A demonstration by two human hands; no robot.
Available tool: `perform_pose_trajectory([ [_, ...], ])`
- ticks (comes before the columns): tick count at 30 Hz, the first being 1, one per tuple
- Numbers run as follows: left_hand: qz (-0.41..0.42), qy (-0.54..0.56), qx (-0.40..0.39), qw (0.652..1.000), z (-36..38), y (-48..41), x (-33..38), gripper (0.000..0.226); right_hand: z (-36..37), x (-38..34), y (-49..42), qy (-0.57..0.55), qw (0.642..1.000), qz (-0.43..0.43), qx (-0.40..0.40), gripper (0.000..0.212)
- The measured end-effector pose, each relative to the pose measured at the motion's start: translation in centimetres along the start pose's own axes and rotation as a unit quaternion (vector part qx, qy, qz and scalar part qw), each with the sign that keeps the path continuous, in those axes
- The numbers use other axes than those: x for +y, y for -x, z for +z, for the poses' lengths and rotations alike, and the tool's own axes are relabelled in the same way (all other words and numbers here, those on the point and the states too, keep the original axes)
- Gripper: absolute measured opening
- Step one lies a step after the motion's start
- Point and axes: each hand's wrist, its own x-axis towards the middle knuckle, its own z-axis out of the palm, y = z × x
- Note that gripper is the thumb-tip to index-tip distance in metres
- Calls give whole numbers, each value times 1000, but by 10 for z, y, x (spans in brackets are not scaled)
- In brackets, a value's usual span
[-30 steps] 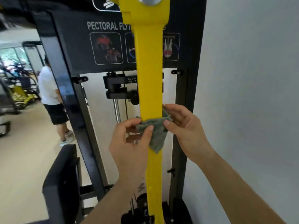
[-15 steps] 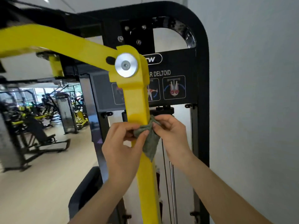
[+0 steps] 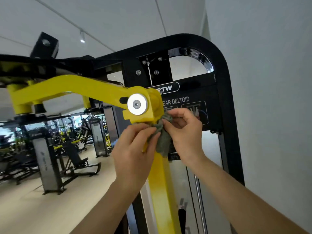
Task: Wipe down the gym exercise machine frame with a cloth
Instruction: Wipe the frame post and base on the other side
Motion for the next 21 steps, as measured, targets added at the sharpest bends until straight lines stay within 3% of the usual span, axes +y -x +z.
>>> perform_pose_trajectory([
  [6,26,-26,-28,999,-1,22,2,13,-11,15,24,47,998,-7,-40,24],
  [13,-38,-8,-83,996,-12,92,23,12,-56,51,88,68,978,118,-157,32],
  [21,-110,-10,-153,982,-29,190,47,15,-94,89,167,117,942,232,-213,39],
])
